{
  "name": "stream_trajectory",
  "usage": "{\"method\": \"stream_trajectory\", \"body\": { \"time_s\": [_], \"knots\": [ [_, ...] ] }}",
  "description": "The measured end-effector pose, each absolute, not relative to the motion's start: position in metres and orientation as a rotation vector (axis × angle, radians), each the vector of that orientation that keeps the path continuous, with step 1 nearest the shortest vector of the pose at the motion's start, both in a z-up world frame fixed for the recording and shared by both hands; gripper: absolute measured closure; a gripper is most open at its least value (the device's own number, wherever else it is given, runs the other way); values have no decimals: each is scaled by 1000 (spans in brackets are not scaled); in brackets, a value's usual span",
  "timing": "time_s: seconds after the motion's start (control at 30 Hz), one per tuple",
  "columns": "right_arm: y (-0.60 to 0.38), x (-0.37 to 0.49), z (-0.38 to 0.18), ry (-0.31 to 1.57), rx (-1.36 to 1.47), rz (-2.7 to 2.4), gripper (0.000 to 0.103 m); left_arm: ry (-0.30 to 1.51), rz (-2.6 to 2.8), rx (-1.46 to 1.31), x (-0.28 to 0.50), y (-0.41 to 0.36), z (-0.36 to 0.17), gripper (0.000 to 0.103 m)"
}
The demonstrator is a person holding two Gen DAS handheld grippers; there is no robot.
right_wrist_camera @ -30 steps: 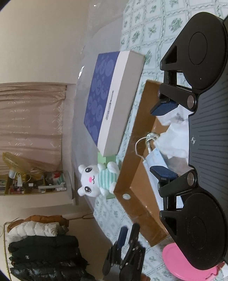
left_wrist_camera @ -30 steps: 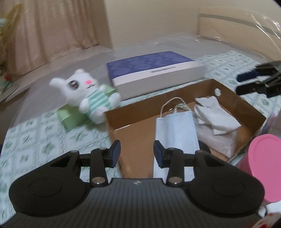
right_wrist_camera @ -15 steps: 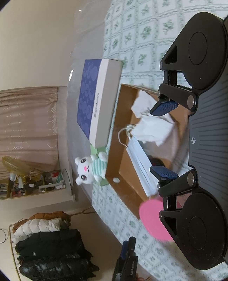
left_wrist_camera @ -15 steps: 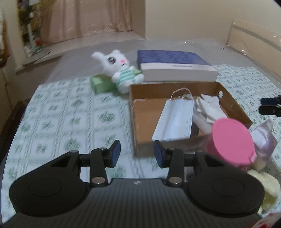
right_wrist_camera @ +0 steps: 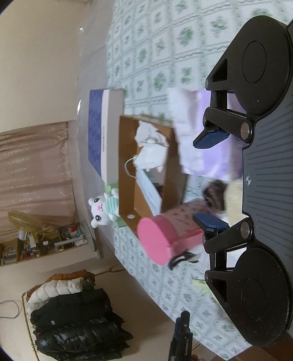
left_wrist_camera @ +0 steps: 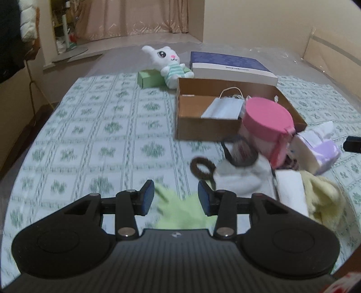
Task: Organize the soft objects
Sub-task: 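Move both open grippers back over the pile of soft items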
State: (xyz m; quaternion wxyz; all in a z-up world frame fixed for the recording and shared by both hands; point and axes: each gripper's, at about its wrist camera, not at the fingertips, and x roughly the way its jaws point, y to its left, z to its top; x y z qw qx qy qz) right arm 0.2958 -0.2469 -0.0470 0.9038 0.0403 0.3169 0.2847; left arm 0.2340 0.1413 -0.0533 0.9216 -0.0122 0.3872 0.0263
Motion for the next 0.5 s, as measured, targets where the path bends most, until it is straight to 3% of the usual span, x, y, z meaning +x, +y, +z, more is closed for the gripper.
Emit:
{"method": "stream_trajectory", "body": {
  "time_s": [0.5],
  "knots": [
    [-241,213,-69,695,172,574,40,845,107,-107,171,104,-86,63]
  ]
}}
